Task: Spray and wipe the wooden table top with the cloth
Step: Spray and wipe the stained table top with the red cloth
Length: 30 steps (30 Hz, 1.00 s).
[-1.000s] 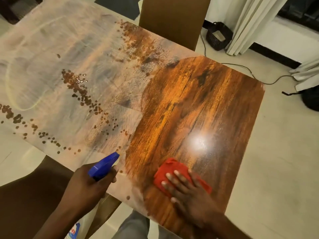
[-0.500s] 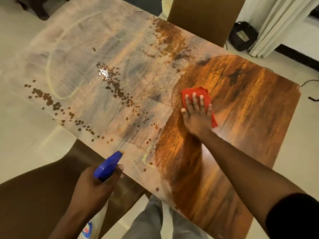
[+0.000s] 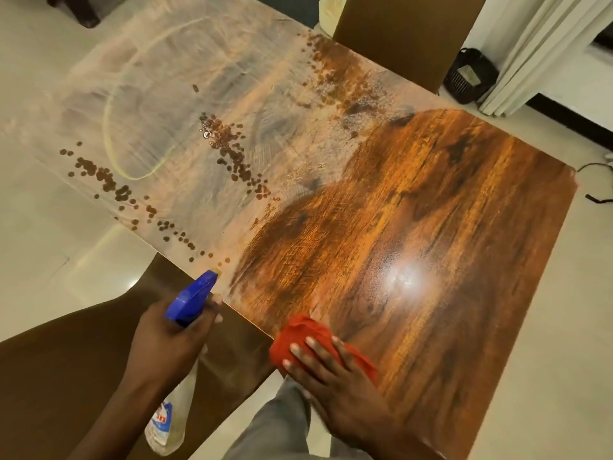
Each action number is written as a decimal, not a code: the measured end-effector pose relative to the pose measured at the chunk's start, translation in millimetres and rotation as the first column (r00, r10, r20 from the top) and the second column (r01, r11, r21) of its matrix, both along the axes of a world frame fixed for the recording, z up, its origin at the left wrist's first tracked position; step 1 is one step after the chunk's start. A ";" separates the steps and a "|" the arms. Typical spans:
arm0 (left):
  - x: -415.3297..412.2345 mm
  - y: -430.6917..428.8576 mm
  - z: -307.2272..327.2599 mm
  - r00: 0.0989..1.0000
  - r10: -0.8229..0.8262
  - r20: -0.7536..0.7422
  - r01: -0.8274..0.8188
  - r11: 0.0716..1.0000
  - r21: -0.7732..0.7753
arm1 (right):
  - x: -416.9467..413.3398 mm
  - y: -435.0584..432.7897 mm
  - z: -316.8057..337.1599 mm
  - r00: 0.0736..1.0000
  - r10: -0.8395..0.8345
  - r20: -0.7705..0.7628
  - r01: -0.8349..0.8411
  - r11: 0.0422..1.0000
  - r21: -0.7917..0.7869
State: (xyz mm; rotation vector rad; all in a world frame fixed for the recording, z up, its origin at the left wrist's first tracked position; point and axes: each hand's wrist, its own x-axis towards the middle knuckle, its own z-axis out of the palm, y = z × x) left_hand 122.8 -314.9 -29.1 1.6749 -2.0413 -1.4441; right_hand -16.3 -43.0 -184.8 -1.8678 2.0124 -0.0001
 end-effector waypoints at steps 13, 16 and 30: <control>2.7 11.9 -11.5 0.999 -0.037 -0.037 0.039 0.997 0.068 | -92.1 14.5 7.4 0.814 -0.578 -0.060 0.580 0.800 0.155; 2.5 10.3 -11.8 0.999 -0.023 -0.028 0.025 0.998 0.063 | -64.7 -46.3 7.0 0.839 -0.544 -0.001 0.541 0.832 0.122; -1.6 -7.2 -2.6 0.999 0.045 0.026 -0.044 0.998 -0.039 | 8.0 -194.3 -4.7 0.996 0.021 0.081 -0.021 1.000 0.001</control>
